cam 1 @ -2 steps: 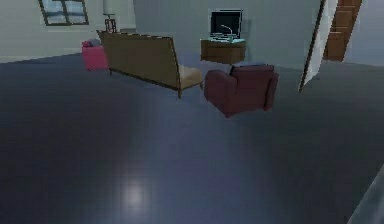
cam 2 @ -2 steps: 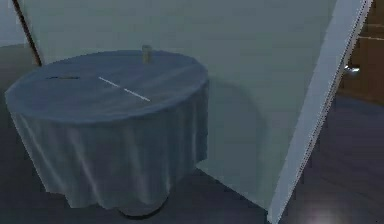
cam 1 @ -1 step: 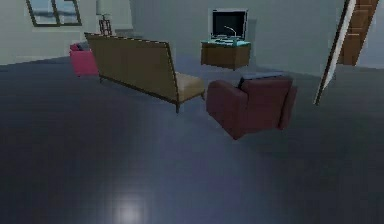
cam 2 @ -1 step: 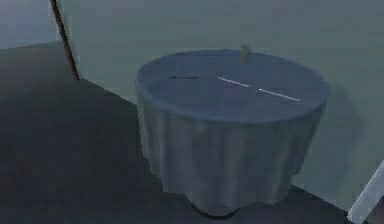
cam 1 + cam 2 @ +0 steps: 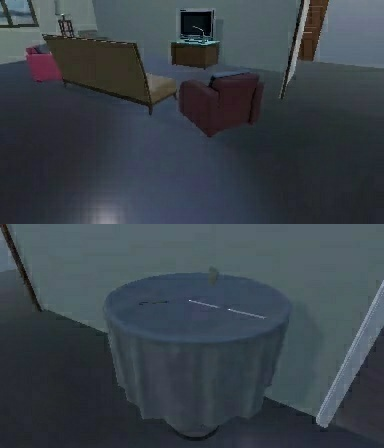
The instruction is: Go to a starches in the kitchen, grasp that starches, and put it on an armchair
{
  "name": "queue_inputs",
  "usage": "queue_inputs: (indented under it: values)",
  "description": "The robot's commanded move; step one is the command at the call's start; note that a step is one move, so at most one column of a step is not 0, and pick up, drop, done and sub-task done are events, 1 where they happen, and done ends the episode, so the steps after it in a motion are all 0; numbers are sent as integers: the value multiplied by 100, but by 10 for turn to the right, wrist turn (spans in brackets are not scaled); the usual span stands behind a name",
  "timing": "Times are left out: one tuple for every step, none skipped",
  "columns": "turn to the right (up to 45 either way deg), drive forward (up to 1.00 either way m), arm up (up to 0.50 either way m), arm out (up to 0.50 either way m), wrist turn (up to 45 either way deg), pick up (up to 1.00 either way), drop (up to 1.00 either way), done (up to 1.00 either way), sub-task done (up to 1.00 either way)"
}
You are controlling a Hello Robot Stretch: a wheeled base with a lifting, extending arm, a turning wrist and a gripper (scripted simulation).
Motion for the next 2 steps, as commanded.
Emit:
queue_inputs:
  values:
    - [0,20,0,0,0,0,0,0,0]
    - [300,0,0,0,0,0,0,0,0]
